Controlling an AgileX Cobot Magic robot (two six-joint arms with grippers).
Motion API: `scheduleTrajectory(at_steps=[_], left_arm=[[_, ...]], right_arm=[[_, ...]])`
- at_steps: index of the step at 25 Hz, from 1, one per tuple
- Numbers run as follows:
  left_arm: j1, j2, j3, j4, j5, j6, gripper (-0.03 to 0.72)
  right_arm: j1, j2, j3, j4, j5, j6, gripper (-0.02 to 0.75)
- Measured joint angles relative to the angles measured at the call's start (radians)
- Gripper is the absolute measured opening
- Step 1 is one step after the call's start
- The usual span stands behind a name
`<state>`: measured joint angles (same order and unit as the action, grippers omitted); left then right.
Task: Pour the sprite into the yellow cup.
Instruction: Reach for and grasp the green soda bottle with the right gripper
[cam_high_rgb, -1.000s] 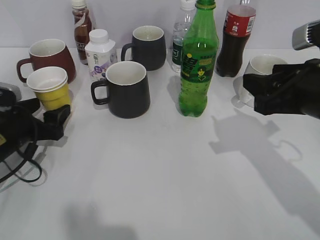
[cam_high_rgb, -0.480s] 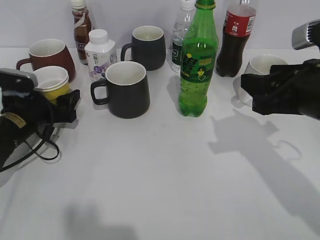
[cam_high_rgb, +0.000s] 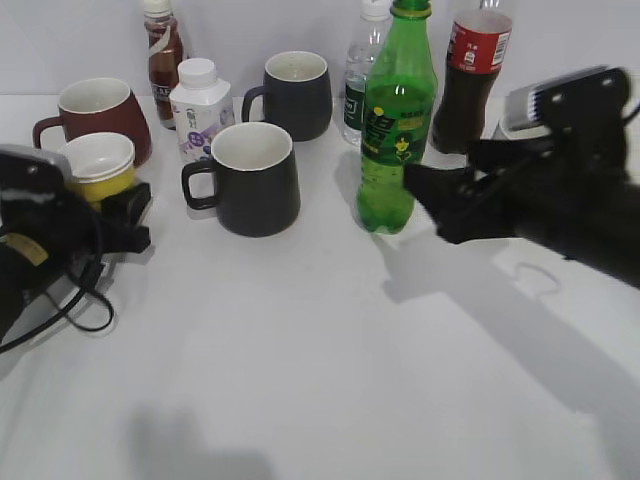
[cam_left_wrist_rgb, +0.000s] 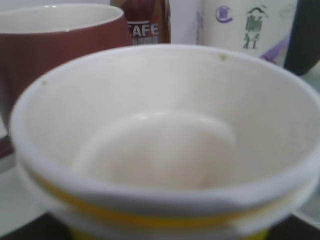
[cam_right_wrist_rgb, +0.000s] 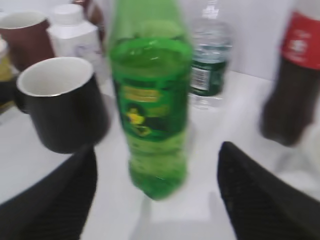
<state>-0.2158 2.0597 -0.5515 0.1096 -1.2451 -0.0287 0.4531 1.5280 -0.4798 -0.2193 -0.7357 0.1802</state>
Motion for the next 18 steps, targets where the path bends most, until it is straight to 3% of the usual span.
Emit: scheduleTrajectory(at_steps=[8, 18], left_arm=[[0.0, -0.117, 0.15, 0.03, 0.027, 0.0, 0.417], [0.0, -0.263, 0.216, 0.326, 0.033, 0.0, 0.406]], right_arm=[[0.0, 0.235, -0.094, -0.005, -0.15, -0.028, 0.639], [0.0, 0.401, -0.22, -0.014, -0.176, -0.042, 0.638]])
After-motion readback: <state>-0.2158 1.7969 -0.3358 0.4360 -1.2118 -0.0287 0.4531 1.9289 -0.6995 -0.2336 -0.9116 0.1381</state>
